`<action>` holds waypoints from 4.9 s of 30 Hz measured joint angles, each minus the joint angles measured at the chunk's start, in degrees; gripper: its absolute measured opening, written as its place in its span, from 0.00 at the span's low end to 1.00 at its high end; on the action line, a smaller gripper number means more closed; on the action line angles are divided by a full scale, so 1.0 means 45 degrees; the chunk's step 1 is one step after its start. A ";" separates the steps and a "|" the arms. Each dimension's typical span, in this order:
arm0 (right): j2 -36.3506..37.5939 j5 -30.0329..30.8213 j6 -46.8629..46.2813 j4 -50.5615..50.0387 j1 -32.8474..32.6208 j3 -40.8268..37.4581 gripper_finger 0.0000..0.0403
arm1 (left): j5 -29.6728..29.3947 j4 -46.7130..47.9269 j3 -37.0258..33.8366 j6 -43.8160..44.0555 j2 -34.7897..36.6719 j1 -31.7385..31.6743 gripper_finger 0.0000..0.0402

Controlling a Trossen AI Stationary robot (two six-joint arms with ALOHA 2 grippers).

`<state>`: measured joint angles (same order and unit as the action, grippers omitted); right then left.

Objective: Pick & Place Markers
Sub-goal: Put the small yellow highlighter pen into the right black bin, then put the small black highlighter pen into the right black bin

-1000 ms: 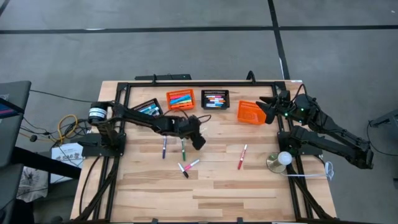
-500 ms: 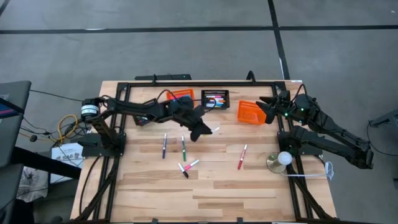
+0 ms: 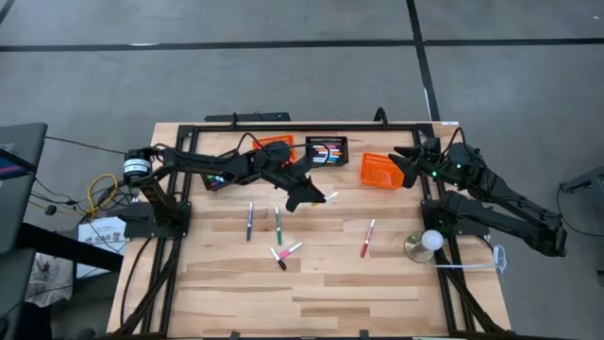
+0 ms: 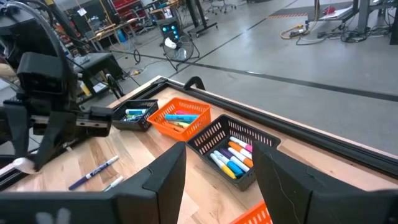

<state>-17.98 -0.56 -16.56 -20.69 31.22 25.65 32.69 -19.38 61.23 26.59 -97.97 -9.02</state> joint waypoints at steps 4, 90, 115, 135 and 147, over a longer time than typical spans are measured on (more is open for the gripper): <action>0.0000 0.0000 0.0000 0.0000 0.0000 0.0000 0.44 | -0.1548 0.0107 0.0000 0.0136 0.0000 0.0000 0.12; 0.0000 0.0131 -0.0233 -0.0010 0.0005 0.0000 0.43 | -0.3547 0.7371 0.6839 -0.5457 -0.5672 -0.4177 0.13; -0.0002 0.0126 -0.0335 -0.0005 0.0005 0.0000 0.43 | -0.3710 0.7353 0.6834 -0.4043 -0.5522 -0.4129 0.28; 0.0000 0.0126 -0.0330 0.0005 0.0008 0.0003 0.43 | -0.8653 0.8297 0.2822 -0.1018 0.0731 0.1810 0.27; 0.0000 0.0126 -0.0262 0.0010 0.0008 0.0005 0.43 | -0.8887 0.8297 0.0961 0.3112 0.1083 0.3978 0.27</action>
<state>-17.98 0.01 -17.74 -20.64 31.26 25.67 -7.30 17.96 65.56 40.59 -93.10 8.88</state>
